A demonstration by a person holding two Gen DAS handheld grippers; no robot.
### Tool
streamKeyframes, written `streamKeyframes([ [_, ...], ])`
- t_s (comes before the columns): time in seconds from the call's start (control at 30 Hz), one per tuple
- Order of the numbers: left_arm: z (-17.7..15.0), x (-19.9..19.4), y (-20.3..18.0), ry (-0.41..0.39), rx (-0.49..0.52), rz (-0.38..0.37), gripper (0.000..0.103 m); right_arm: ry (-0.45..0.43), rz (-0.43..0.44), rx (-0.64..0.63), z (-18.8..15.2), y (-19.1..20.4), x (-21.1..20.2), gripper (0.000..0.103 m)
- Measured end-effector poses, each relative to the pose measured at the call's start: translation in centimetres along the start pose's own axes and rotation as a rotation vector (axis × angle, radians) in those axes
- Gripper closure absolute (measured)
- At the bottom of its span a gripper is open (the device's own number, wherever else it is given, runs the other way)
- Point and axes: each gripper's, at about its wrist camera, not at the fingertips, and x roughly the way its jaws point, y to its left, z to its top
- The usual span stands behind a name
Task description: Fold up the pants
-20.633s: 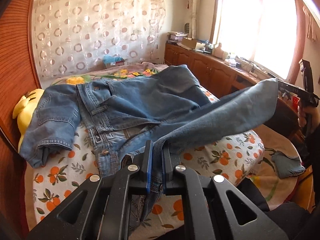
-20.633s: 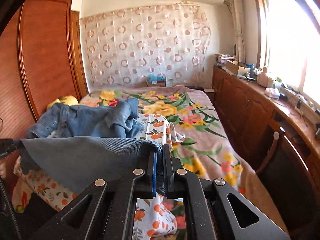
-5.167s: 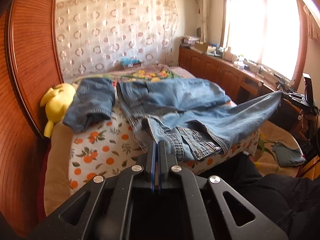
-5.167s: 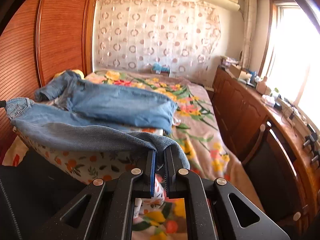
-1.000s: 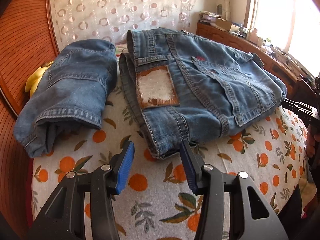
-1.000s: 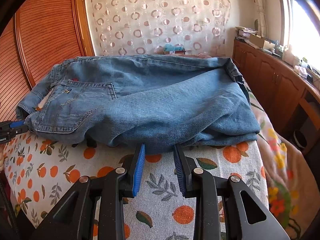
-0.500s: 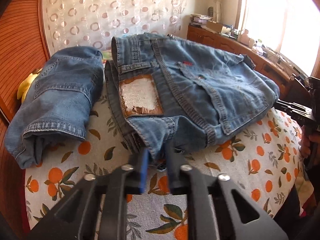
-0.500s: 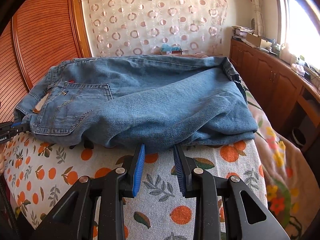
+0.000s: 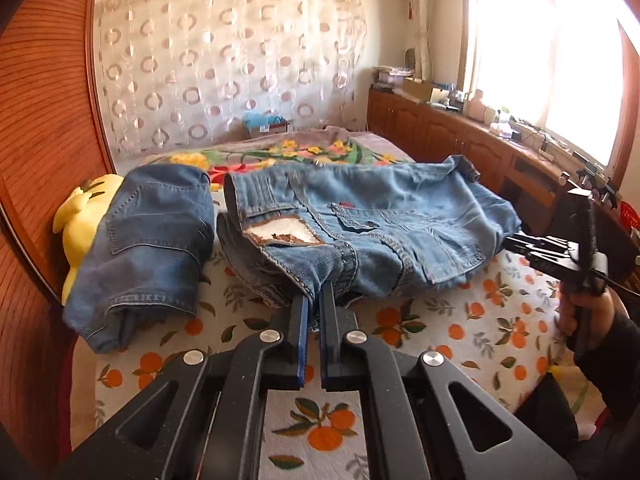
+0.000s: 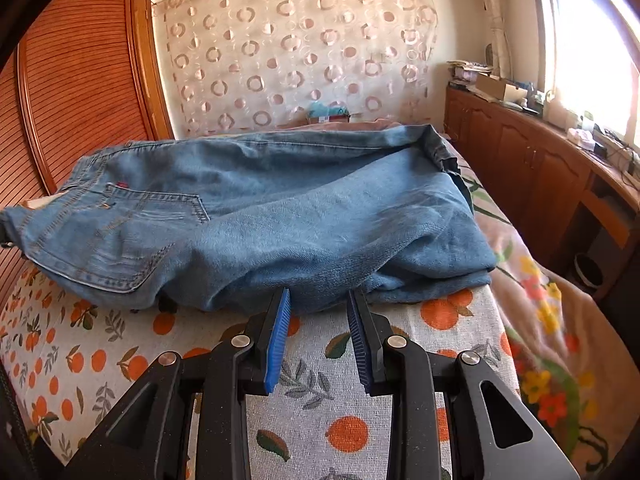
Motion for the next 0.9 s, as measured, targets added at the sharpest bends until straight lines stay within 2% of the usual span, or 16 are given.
streamKeyframes([
  [0.13,-0.9,-2.1,0.2,-0.019,-0.008,0.003,0.098,-0.015,0.007,0.01,-0.5,-0.2,-0.2,0.073],
  [0.4,-4.9,-0.4,0.3,0.095,-0.004,0.002,0.096,-0.013,0.015,0.017,-0.8,-0.5,0.0,0.073],
  [0.5,-5.4,-0.7,0.2,0.092,-0.002,0.01,0.096,-0.009,0.014,0.014,-0.7,-0.5,0.1,0.073],
  [0.63,-4.4,-1.7,0.7,0.056,-0.013,0.022,0.095,-0.004,0.014,0.012,-0.7,-0.6,0.2,0.073],
  [0.77,-2.6,-1.4,0.9,0.035,-0.001,0.019,0.084,0.0,0.01,0.011,-0.6,-0.6,0.1,0.073],
  [0.83,-1.7,-0.7,0.7,0.031,0.003,0.008,0.066,0.001,0.01,0.01,-0.6,-0.6,0.1,0.073],
  [0.9,-0.4,0.5,0.3,0.019,0.013,-0.007,0.058,0.001,0.009,0.011,-0.7,-0.6,0.1,0.073],
])
